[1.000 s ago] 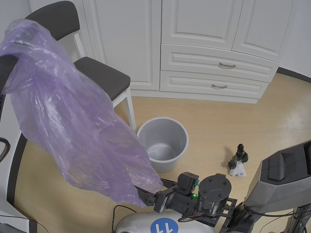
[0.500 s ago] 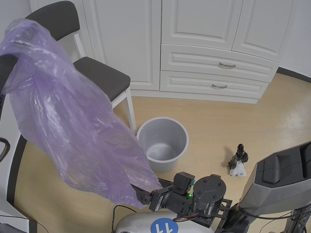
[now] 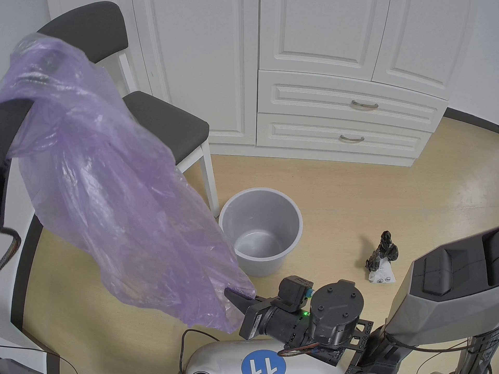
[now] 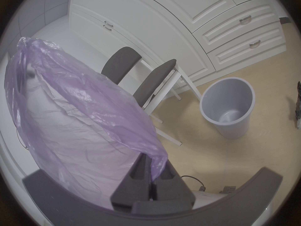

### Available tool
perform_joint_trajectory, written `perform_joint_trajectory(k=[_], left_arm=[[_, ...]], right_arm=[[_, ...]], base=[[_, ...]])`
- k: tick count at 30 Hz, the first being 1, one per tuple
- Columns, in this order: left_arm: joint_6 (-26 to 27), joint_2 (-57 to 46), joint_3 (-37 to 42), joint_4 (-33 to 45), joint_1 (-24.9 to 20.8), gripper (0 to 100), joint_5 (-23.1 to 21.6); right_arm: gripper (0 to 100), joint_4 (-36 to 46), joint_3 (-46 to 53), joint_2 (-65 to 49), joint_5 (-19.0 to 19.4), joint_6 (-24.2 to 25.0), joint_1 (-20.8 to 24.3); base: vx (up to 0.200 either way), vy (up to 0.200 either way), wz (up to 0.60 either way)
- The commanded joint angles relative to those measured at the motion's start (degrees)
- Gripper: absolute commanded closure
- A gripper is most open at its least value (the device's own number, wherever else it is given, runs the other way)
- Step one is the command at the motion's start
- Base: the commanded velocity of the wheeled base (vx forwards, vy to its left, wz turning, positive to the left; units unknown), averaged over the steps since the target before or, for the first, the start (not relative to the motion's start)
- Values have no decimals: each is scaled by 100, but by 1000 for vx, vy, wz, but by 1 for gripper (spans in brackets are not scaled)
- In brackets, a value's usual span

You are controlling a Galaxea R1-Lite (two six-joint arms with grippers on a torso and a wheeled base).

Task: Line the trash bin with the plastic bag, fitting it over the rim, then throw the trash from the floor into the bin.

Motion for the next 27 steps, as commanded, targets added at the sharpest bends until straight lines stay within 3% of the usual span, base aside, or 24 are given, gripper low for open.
perform_joint_trajectory(k=[1, 13, 27], left_arm=[[-31, 19, 80, 46, 8, 100, 6], [-14, 160, 370, 73, 131, 100, -29], [-40, 819, 589, 73, 148, 100, -12]], right_arm=[[100, -102, -1, -68, -13, -43, -62], [100, -102, 210, -1413, -83, -983, -818], [100, -102, 192, -2450, -4, -1546, -1591]], base=[[0, 0, 0], [0, 0, 0], [0, 0, 0]])
